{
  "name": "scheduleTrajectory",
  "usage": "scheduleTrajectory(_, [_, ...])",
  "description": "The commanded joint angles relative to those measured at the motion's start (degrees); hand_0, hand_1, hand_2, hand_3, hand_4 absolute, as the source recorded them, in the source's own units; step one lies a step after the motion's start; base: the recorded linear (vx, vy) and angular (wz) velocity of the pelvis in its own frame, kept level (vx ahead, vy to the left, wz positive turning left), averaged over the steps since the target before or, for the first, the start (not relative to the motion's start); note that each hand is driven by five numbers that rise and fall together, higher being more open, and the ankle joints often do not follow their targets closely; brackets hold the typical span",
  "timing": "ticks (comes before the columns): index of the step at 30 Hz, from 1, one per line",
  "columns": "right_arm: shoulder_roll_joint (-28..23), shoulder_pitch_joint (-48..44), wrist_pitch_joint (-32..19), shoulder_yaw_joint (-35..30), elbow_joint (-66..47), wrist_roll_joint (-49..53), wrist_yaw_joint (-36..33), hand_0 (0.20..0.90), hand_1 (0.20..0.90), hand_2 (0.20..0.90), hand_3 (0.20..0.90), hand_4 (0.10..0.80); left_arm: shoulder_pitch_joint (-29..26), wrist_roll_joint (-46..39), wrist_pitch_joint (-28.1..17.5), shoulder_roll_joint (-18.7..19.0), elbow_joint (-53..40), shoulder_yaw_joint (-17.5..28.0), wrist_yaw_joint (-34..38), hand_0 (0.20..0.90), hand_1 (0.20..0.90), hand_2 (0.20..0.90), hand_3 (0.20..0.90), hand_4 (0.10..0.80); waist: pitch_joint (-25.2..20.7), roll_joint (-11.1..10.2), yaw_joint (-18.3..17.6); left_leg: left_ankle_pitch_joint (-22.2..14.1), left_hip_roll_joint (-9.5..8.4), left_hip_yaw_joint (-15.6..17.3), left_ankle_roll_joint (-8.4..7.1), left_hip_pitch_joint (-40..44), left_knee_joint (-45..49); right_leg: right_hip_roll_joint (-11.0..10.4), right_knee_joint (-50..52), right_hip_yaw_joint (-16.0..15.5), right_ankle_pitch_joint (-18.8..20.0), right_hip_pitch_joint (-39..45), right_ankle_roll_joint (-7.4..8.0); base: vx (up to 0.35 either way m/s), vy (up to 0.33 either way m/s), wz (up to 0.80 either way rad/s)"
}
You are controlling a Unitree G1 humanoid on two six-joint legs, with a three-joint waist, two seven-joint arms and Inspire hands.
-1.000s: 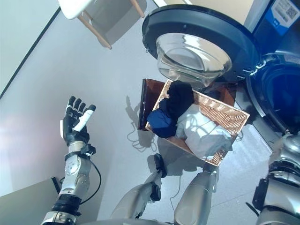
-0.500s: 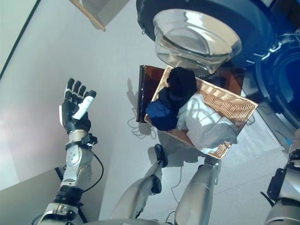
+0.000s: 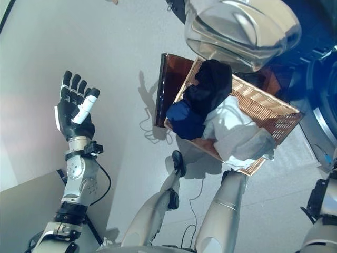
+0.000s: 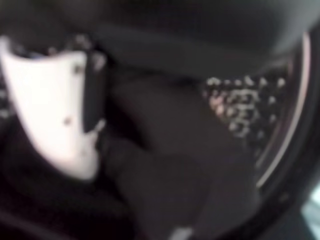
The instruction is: Pick up the clothes and place them into the washing machine
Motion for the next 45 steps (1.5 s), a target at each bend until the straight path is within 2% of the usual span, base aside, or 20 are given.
scheduleTrajectory(1, [-8.1, -1.9, -6.0, 5.4, -1.4, 0.8, -2.3, 0.2, 0.2, 0.2, 0.2, 0.3, 2.1, 0.3, -6.6, 1.8, -6.5, 4.1, 1.1, 0.9, 0.9, 0.9, 0.9, 0.8, -5.0, -2.7, -0.1, -3.6, 4.46, -1.2, -11.18, 1.8, -0.5, 2.1, -2.3, 0.6, 2.6, 1.9, -1.07, 0.0, 0.0, 0.0])
scheduleTrajectory(3, [-7.9, -2.0, -6.2, 5.0, -1.1, 1.4, -2.4, 0.2, 0.2, 0.2, 0.2, 0.3, 2.3, 0.2, -6.7, 1.8, -6.6, 4.2, 1.0, 0.9, 0.9, 0.9, 0.9, 0.8, -5.1, -2.6, -0.1, -3.6, 4.41, -1.2, -11.12, 1.7, -0.5, 2.1, -2.3, 0.6, 2.6, 1.9, -1.06, -0.01, 0.022, -0.02])
scheduleTrajectory(4, [-6.8, -2.4, -6.4, 4.5, -0.6, 2.4, -2.6, 0.9, 0.9, 0.9, 0.9, 0.8, 2.6, 0.0, -6.9, 1.7, -6.4, 4.6, 1.5, 0.9, 0.9, 0.9, 0.9, 0.8, -5.2, -2.2, 0.2, -3.4, 4.21, -1.2, -10.96, 1.4, -0.5, 2.2, -2.7, 0.7, 3.2, 1.5, -1.17, -0.002, 0.036, -0.05])
scheduleTrajectory(11, [-3.9, -2.2, -5.7, 4.8, -1.5, 3.0, -1.8, 0.9, 0.9, 0.9, 0.9, 0.8, 2.1, -0.3, -6.8, 1.2, -6.1, 5.3, 1.8, 0.9, 0.9, 0.9, 0.9, 0.8, -4.8, -2.3, 0.1, -3.5, 4.23, -0.8, -10.8, 2.2, -0.5, 2.3, -3.2, 0.8, 3.4, 2.4, -1.0, -0.01, 0.033, -0.06])
scheduleTrajectory(14, [-0.7, 0.0, -3.8, 8.1, -2.4, 1.7, 2.8, 0.9, 0.9, 0.9, 0.9, 0.8, 1.4, -0.9, -6.6, 1.2, -5.2, 5.0, 1.3, 0.9, 0.9, 0.9, 0.9, 0.8, -4.3, -3.0, -0.1, -3.5, 4.34, -0.7, -10.69, 3.3, -0.5, 2.5, -3.2, 0.6, 3.6, 3.6, -1.12, -0.019, 0.011, -0.07])
scheduleTrajectory(18, [1.2, 1.1, -2.8, 9.5, -2.2, 0.3, 3.8, 0.9, 0.9, 0.9, 0.9, 0.8, 1.2, -1.3, -6.2, 1.1, -3.9, 5.3, 1.0, 0.9, 0.9, 0.9, 0.9, 0.8, -3.9, -3.4, -0.2, -3.4, 4.46, -0.6, -10.48, 4.4, -0.5, 2.4, -3.6, 0.4, 3.9, 4.9, -1.16, -0.005, 0.012, -0.08])
scheduleTrajectory(21, [6.2, 5.0, -2.4, 11.6, -4.3, -3.4, 6.6, 0.9, 0.9, 0.9, 0.9, 0.8, 1.0, -2.2, -6.2, 0.2, -1.9, 5.7, 0.2, 0.9, 0.9, 0.9, 0.9, 0.8, -4.2, -4.1, -0.2, -3.6, 4.78, -0.4, -9.92, 6.8, -0.5, 2.3, -4.8, -0.1, 4.3, 7.9, -1.12, 0.003, 0.016, -0.11])
scheduleTrajectory(23, [7.4, 6.0, -2.3, 11.4, -5.1, -3.9, 6.7, 0.9, 0.9, 0.9, 0.9, 0.8, 0.9, -2.2, -6.2, 0.2, -1.6, 5.9, 0.2, 0.9, 0.9, 0.9, 0.9, 0.8, -4.2, -4.3, -0.4, -3.3, 4.78, -0.5, -9.81, 7.1, -0.5, 2.2, -5.4, -0.3, 4.9, 8.6, -1.16, 0.007, 0.003, -0.03])
scheduleTrajectory(24, [9.9, 8.0, -2.7, 11.0, -6.4, -4.1, 7.6, 0.9, 0.9, 0.9, 0.9, 0.8, 0.6, -2.2, -6.0, -0.2, -0.8, 6.1, 0.2, 0.9, 0.9, 0.9, 0.9, 0.8, -4.5, -4.6, -0.3, -3.9, 5.02, -0.5, -9.66, 8.6, -0.5, 2.1, -6.1, -0.7, 4.5, 10.5, -1.02, 0.014, 0.006, -0.05])
scheduleTrajectory(32, [17.6, 16.9, -2.9, 11.0, -13.9, -9.6, 9.0, 0.9, 0.9, 0.9, 0.9, 0.8, 0.3, -1.1, -5.9, -0.3, 1.4, 7.5, -0.1, 0.9, 0.9, 0.9, 0.9, 0.8, -5.4, -6.5, -0.5, -3.8, 5.74, -0.7, -9.27, 12.5, -0.5, 2.2, -9.6, -2.6, 5.5, 17.5, -0.72, 0.018, -0.003, -0.06])
scheduleTrajectory(38, [21.1, 24.0, -3.1, 9.9, -20.1, -13.8, 9.5, 0.9, 0.9, 0.9, 0.9, 0.8, 1.9, -1.2, -5.7, -0.5, 2.2, 9.2, -0.6, 0.9, 0.9, 0.9, 0.9, 0.8, -5.7, -7.8, -0.9, -4.4, 6.59, -0.5, -9.03, 15.6, -0.5, 3.0, -11.7, -3.7, 5.8, 21.6, -0.53, 0.029, -0.015, -0.13])
scheduleTrajectory(41, [21.9, 29.2, -2.1, 13.5, -23.0, -20.9, 11.9, 0.9, 0.9, 0.9, 0.9, 0.8, 3.2, 0.1, -5.1, -0.3, 2.9, 9.8, -1.2, 0.9, 0.9, 0.9, 0.9, 0.8, -6.3, -9.0, -0.8, -4.5, 7.61, -0.2, -8.88, 17.7, -0.5, 4.0, -13.0, -4.1, 5.8, 24.2, -0.57, 0.042, -0.033, -0.19])
scheduleTrajectory(45, [22.4, 32.1, -1.9, 15.3, -23.6, -22.9, 14.4, 0.9, 0.9, 0.9, 0.9, 0.8, 3.9, 0.3, -4.8, 0.0, 3.7, 10.0, -1.9, 0.9, 0.9, 0.9, 0.9, 0.8, -6.5, -9.6, -0.8, -4.5, 8.41, -0.3, -8.93, 19.0, -0.5, 4.7, -14.3, -4.9, 5.9, 26.2, -0.55, 0.03, -0.033, -0.07])
